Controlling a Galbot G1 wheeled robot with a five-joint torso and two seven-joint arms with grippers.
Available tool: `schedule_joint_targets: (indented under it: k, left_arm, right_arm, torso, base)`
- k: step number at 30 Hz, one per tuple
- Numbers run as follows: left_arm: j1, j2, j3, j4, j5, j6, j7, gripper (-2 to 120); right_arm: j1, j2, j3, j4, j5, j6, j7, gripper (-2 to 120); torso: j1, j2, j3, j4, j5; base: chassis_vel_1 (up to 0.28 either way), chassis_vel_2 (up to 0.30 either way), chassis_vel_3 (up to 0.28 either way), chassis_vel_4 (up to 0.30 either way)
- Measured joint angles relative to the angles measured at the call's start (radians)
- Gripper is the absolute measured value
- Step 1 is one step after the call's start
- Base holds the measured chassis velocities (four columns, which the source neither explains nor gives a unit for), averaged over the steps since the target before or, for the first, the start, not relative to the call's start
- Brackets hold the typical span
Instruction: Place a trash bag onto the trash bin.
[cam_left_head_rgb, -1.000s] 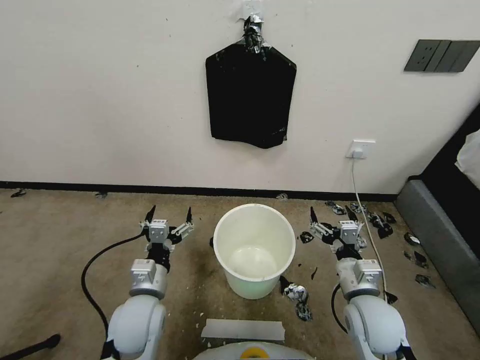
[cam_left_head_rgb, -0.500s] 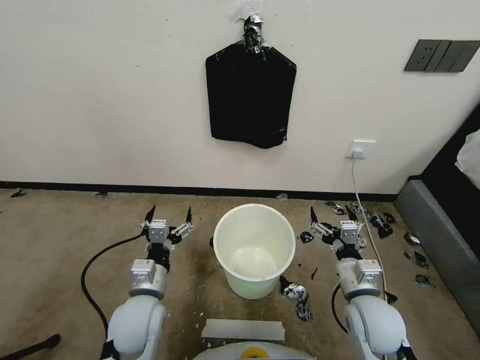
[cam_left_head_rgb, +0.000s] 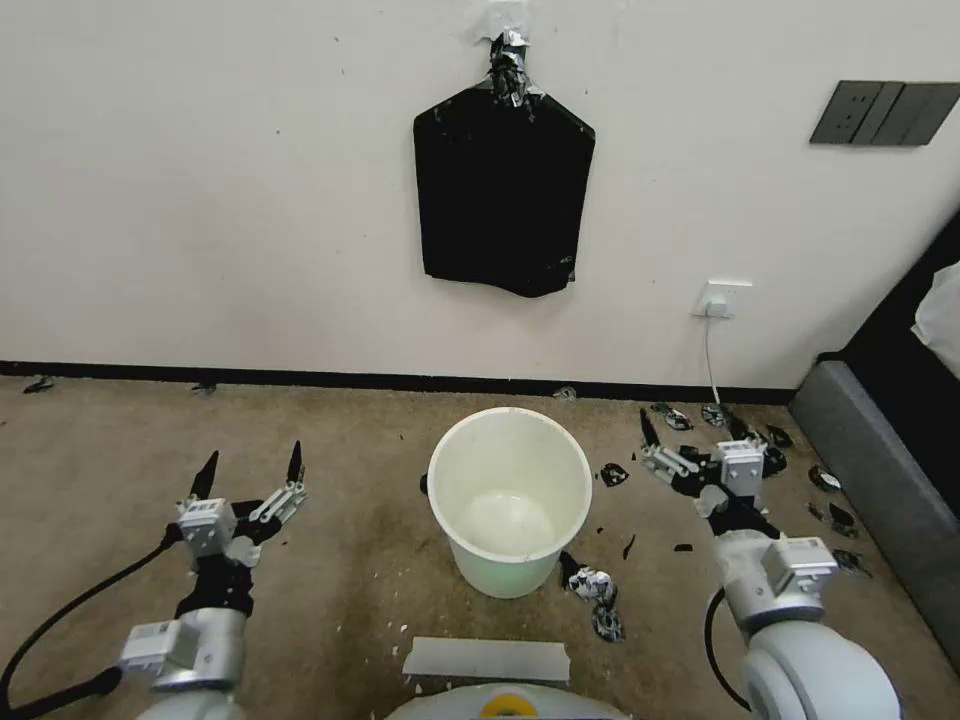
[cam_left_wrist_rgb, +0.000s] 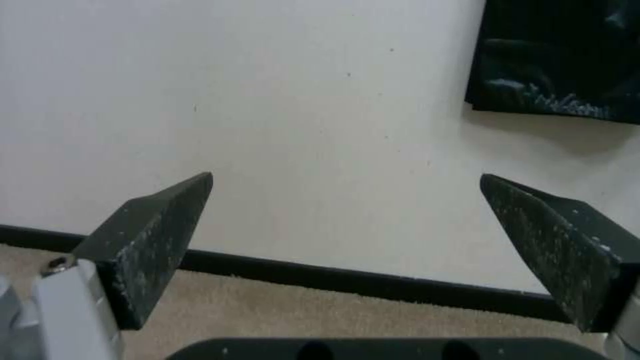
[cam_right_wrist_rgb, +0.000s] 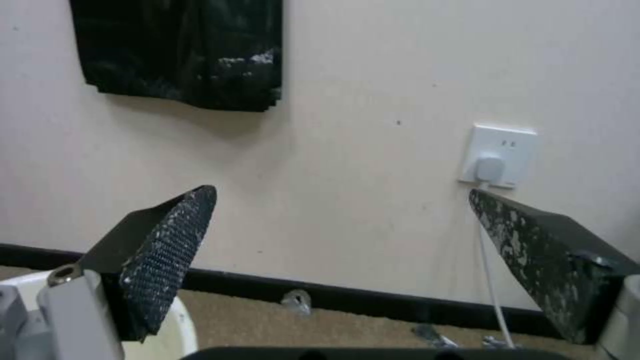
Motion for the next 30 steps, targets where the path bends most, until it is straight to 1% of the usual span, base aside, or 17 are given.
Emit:
schedule_joint_targets:
  k: [4, 7, 8, 9, 11, 12, 16, 20, 21, 22, 24, 25, 26, 27, 28, 29, 30]
  left_arm:
    - [0.001, 0.012, 0.022, -0.004, 0.007, -0.003, -0.001, 100]
    - [-0.009, 0.079, 0.07, 0.007, 0.037, -0.022, -0.006, 100]
    - [-0.009, 0.079, 0.07, 0.007, 0.037, -0.022, -0.006, 100]
    - [-0.012, 0.096, 0.076, 0.006, 0.043, -0.028, -0.006, 100]
    - [-0.01, 0.11, 0.078, -0.006, 0.045, -0.038, -0.007, 100]
    - [-0.01, 0.11, 0.078, -0.006, 0.045, -0.038, -0.007, 100]
    - [0.004, 0.113, 0.074, -0.051, 0.053, -0.046, -0.009, 100]
    - [0.007, 0.108, 0.076, -0.063, 0.06, -0.046, -0.01, 100]
    - [0.016, 0.089, 0.077, -0.087, 0.073, -0.046, -0.011, 100]
    - [0.016, 0.089, 0.077, -0.087, 0.073, -0.046, -0.011, 100]
    - [0.019, 0.084, 0.078, -0.094, 0.077, -0.046, -0.012, 100]
    - [0.019, 0.084, 0.078, -0.094, 0.077, -0.046, -0.012, 100]
    - [0.021, 0.082, 0.079, -0.096, 0.08, -0.045, -0.012, 100]
    - [0.021, 0.082, 0.079, -0.096, 0.08, -0.045, -0.012, 100]
    - [0.021, 0.08, 0.081, -0.098, 0.081, -0.044, -0.013, 100]
    - [0.017, 0.078, 0.084, -0.098, 0.082, -0.039, -0.014, 100]
    - [0.013, 0.074, 0.088, -0.098, 0.082, -0.036, -0.015, 100]
  right_arm:
    - [0.04, -0.018, -0.025, -0.014, 0.037, 0.055, 0.003, 100]
    - [0.113, -0.069, -0.038, -0.009, 0.095, 0.1, -0.02, 100]
    - [0.113, -0.069, -0.038, -0.009, 0.095, 0.1, -0.02, 100]
    - [0.149, -0.093, -0.047, -0.003, 0.114, 0.105, -0.036, 100]
    - [0.225, -0.135, -0.076, -0.001, 0.135, 0.104, -0.06, 100]
    - [0.225, -0.135, -0.076, -0.001, 0.135, 0.104, -0.06, 100]
    - [0.385, -0.219, -0.157, -0.001, 0.172, 0.039, -0.055, 100]
    - [0.421, -0.24, -0.173, -0.001, 0.186, 0.02, -0.05, 100]
    - [0.543, -0.31, -0.21, -0.003, 0.239, -0.044, -0.036, 100]
    - [0.543, -0.31, -0.21, -0.003, 0.239, -0.044, -0.036, 100]
    - [0.629, -0.363, -0.237, -0.021, 0.264, -0.069, -0.031, 100]
    - [0.629, -0.363, -0.237, -0.021, 0.264, -0.069, -0.031, 100]
    - [0.711, -0.414, -0.266, -0.047, 0.286, -0.088, -0.031, 100]
    - [0.711, -0.414, -0.266, -0.047, 0.286, -0.088, -0.031, 100]
    - [0.773, -0.451, -0.294, -0.079, 0.302, -0.098, -0.031, 100]
    - [0.919, -0.498, -0.378, -0.17, 0.315, -0.108, -0.023, 100]
    - [1.016, -0.5, -0.437, -0.212, 0.33, -0.123, -0.002, 100]
  torso:
    - [0.0, 0.0, 0.0, 0.0, 0.0]
    - [0.0, 0.0, 0.0, -0.0002, -0.0002]
    - [0.0, 0.0, 0.0, -0.0002, -0.0002]
    - [0.0, 0.0, 0.0, -0.0003, -0.0005]
    - [0.0, 0.0, 0.0, 0.0, -0.0002]
    - [0.0, 0.0, 0.0, 0.0, -0.0002]
    - [0.0, 0.0, 0.0, 0.0002, -0.0002]
    - [0.0, 0.0, 0.0, 0.0001, -0.0003]
    - [0.0, 0.0, 0.0, -0.0001, -0.0001]
    - [0.0, 0.0, 0.0, -0.0001, -0.0001]
    - [0.0, 0.0, 0.0, 0.0, 0.0002]
    - [0.0, 0.0, 0.0, 0.0, 0.0002]
    - [0.0, 0.0, 0.0, 0.0, 0.0]
    - [0.0, 0.0, 0.0, 0.0, 0.0]
    - [0.0, 0.0, 0.0, 0.0001, -0.0002]
    - [0.0, 0.0, 0.0, -0.0001, 0.0]
    - [0.0, 0.0, 0.0, -0.0001, 0.0]
  base:
    - [0.0, 0.0, 0.0, 0.0]
    - [0.0, 0.0, 0.0, 0.0]
    - [0.0, 0.0, 0.0, 0.0]
    - [0.0, 0.0, 0.0, 0.0]
    - [0.0, 0.0, 0.0, 0.0]
    - [0.0, 0.0, 0.0, 0.0]
    - [0.0, 0.0, 0.0, 0.0]
    - [0.0, 0.0, 0.0, 0.0]
    - [0.0, 0.0, 0.0, 0.0]
    - [0.0, 0.0, 0.0, 0.0]
    - [0.0, 0.0, 0.0, 0.0]
    - [0.0, 0.0, 0.0, 0.0]
    - [0.0, 0.0, 0.0, 0.0]
    - [0.0, 0.0, 0.0, 0.0]
    - [0.0, 0.0, 0.0, 0.0]
    - [0.0, 0.0, 0.0, 0.0]
    - [0.0, 0.0, 0.0, 0.0]
